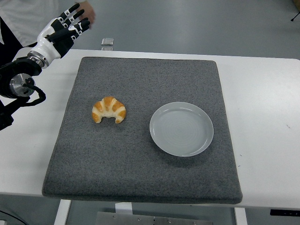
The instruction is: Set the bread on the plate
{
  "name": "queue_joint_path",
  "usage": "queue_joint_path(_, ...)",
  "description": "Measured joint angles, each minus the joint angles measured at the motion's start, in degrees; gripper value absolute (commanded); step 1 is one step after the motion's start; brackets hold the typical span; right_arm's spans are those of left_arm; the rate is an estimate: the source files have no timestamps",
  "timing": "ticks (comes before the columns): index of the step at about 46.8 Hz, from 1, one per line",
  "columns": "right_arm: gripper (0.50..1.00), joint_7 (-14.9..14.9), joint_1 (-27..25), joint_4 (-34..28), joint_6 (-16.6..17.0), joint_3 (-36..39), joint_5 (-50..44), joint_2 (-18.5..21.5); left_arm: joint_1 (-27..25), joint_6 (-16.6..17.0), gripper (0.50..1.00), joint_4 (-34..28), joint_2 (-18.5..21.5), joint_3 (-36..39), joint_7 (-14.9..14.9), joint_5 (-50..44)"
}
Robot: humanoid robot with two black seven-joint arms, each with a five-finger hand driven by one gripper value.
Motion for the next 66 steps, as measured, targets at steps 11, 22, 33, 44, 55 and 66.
queue_joint_path(11,0.930,0.0,0.0,0.0,0.0,0.0,0.0,0.0,0.0,0.0,0.994,0.0,0.0,0.1,0.0,0.0)
queue_joint_path(22,0.932,0.0,0.0,0.0,0.0,-0.1,0.0,0.0,0.0,0.0,0.994,0.0,0.0,0.0,0.0,0.0)
queue_joint_path(33,0.930,0.0,0.0,0.0,0.0,-0.1,0.0,0.0,0.1,-0.1,0.994,0.0,0.0,0.0,0.0,0.0)
queue_joint_path(44,0.932,0.0,0.0,0.0,0.0,-0.1,0.0,0.0,0.1,-0.1,0.994,0.0,0.0,0.0,0.0,0.0)
queue_joint_path(55,0.932,0.0,0.0,0.0,0.0,0.0,0.0,0.0,0.0,0.0,0.994,0.0,0.0,0.0,0.0,0.0)
queue_joint_path(66,0.932,0.0,0.0,0.0,-0.2,0.0,0.1,0.0,-0.1,0.0,0.994,-0.1,0.1,0.1,0.0,0.0)
